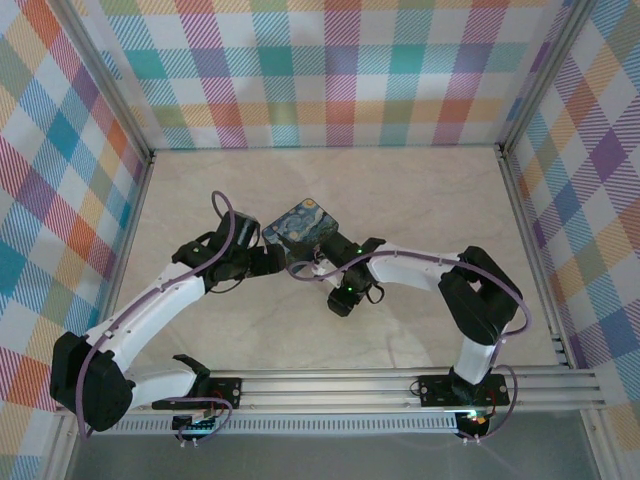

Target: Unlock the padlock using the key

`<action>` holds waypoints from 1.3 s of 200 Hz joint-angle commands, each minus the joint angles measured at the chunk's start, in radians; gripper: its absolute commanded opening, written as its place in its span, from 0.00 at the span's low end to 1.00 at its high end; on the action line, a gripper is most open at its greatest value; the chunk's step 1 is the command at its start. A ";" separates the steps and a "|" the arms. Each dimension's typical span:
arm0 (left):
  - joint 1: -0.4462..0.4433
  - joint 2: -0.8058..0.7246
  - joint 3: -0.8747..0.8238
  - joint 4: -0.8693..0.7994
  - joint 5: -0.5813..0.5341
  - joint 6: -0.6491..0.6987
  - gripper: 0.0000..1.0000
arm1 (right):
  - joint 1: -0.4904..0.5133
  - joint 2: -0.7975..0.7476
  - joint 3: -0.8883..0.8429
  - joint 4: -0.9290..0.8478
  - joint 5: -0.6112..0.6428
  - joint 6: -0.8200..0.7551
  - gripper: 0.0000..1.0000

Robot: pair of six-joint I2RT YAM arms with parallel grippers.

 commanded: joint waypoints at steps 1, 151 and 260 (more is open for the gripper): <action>-0.013 0.005 0.037 -0.033 -0.003 0.016 0.88 | -0.016 0.006 -0.025 0.008 -0.048 -0.047 0.55; -0.013 0.006 0.071 -0.055 -0.018 0.023 0.88 | -0.032 0.057 -0.074 0.042 -0.010 0.025 0.11; -0.083 0.074 -0.045 0.160 0.311 -0.244 0.80 | -0.127 -0.256 -0.156 0.186 -0.358 0.146 0.00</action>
